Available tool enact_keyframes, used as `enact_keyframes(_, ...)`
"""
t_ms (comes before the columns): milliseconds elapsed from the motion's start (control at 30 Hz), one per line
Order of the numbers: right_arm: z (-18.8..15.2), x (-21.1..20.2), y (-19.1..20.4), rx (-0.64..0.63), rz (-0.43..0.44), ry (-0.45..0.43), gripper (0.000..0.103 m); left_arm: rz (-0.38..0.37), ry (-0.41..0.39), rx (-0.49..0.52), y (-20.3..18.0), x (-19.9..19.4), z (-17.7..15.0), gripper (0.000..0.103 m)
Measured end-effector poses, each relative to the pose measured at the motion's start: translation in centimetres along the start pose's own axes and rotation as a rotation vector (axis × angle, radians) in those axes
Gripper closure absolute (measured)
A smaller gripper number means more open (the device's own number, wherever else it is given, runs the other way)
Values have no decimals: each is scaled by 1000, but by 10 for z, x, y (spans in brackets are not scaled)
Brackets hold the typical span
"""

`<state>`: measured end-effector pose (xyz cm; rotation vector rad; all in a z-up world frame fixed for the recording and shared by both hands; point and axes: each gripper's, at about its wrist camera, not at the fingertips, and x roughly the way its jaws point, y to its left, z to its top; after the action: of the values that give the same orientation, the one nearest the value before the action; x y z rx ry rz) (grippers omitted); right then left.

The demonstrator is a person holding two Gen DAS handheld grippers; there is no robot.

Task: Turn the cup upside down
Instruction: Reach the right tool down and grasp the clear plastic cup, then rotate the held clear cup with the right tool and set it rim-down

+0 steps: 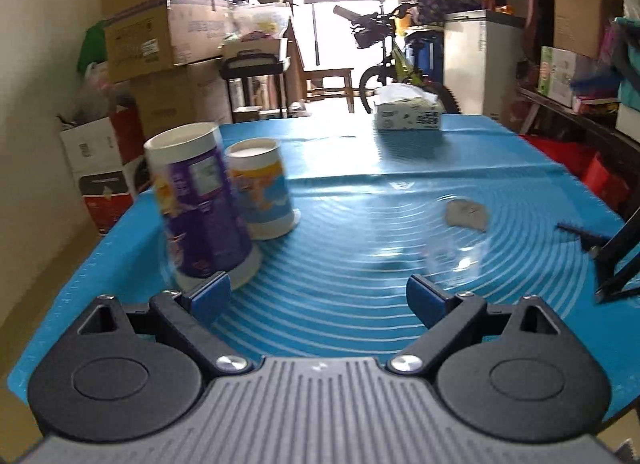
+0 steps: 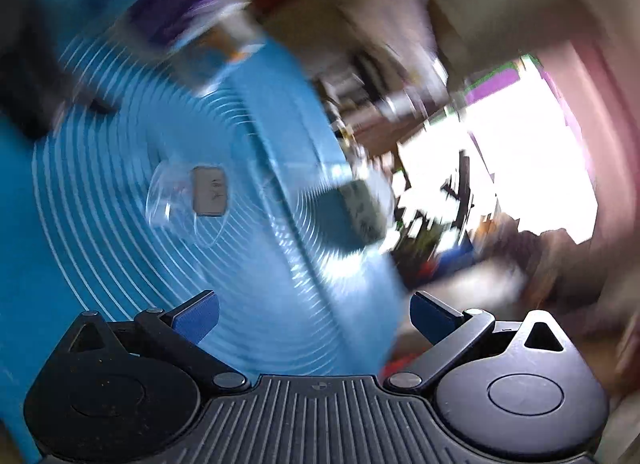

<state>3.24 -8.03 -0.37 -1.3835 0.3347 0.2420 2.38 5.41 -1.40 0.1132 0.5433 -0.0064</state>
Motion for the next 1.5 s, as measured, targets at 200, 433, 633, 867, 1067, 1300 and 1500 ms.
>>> enact_keyframes(200, 16, 4, 50, -623, -151, -106, 0, -32, 43, -57, 24, 8, -1, 9)
enact_keyframes(433, 6, 10, 82, -1090, -101, -260, 0, -62, 45, -70, 35, 5, -5, 9)
enact_keyframes(633, 4, 24, 84, -1339, -55, -309, 0, -91, 53, -88, 42, 5, -6, 9)
enact_keyframes(867, 10, 38, 104, -1437, 16, -292, 2, -104, 70, -115, 50, 8, -5, 9)
enact_keyframes(1067, 14, 48, 114, -1419, 69, -232, 44, -110, 65, -115, 51, 6, -4, 9)
enact_keyframes(1300, 32, 48, 107, -1204, 94, -191, 46, -103, 57, -112, 50, 5, -4, 9)
enact_keyframes(1500, 46, 47, 86, -745, 64, -139, 46, -87, 21, -121, 43, 4, -1, 9)
